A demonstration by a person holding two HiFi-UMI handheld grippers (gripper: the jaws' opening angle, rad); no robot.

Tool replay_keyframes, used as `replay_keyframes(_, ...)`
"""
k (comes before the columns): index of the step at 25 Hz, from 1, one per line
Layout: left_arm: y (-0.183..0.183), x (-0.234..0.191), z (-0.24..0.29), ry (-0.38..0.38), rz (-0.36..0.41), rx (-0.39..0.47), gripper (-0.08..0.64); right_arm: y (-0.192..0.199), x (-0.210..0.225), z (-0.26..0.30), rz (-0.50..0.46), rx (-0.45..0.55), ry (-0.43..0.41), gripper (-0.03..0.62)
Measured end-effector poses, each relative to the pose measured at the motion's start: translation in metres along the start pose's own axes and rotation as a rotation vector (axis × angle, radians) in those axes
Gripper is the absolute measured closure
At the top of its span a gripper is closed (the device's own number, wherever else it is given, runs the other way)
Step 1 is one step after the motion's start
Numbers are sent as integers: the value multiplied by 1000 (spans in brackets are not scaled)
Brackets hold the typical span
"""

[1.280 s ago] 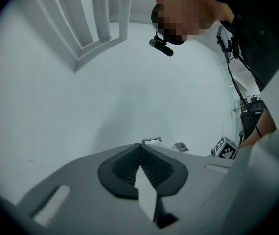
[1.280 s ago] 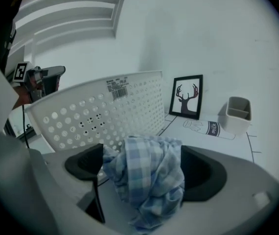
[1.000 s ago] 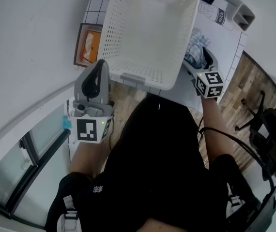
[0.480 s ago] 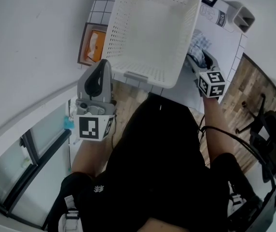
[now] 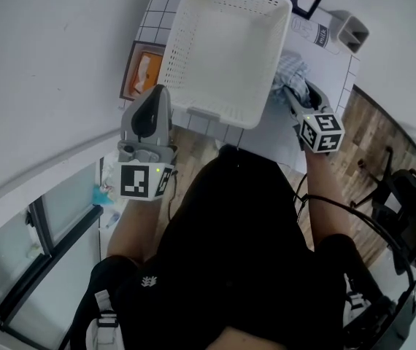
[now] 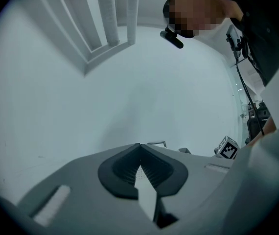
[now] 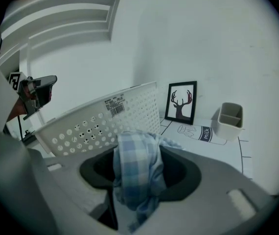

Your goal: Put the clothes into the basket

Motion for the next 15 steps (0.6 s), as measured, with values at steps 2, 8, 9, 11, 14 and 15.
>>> replay_keyframes(2, -1, 0, -2, 1, -15, -1, 554, -5, -2, -7, 0, 12, 3, 370)
replay_keyframes(8, -5, 2, -8, 9, -31, 8, 554, -18, -11, -24, -17, 40, 0, 370)
replay_keyframes(9, -7, 3, -8, 11, -32, 13, 554, -21, -11, -27, -16, 49, 4, 370)
replay_keyframes(11, -12, 4, -10, 16, -30, 27, 554, -26, -11, -33, -18, 63, 12, 370)
replay_keyframes(14, -17, 4, -12, 21, -28, 47, 554, -35, -11, -42, -31, 81, 24, 370)
replay_keyframes(15, -19, 4, -13, 22, -33, 52, 554, -39, -11, -46, -36, 90, 28, 371)
Point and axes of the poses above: the fingertips, and each gripper's own axes: z forward along the fingers, x to its right, y out of its underside, the point moved 5 cm from there along -z, backward along the fingers
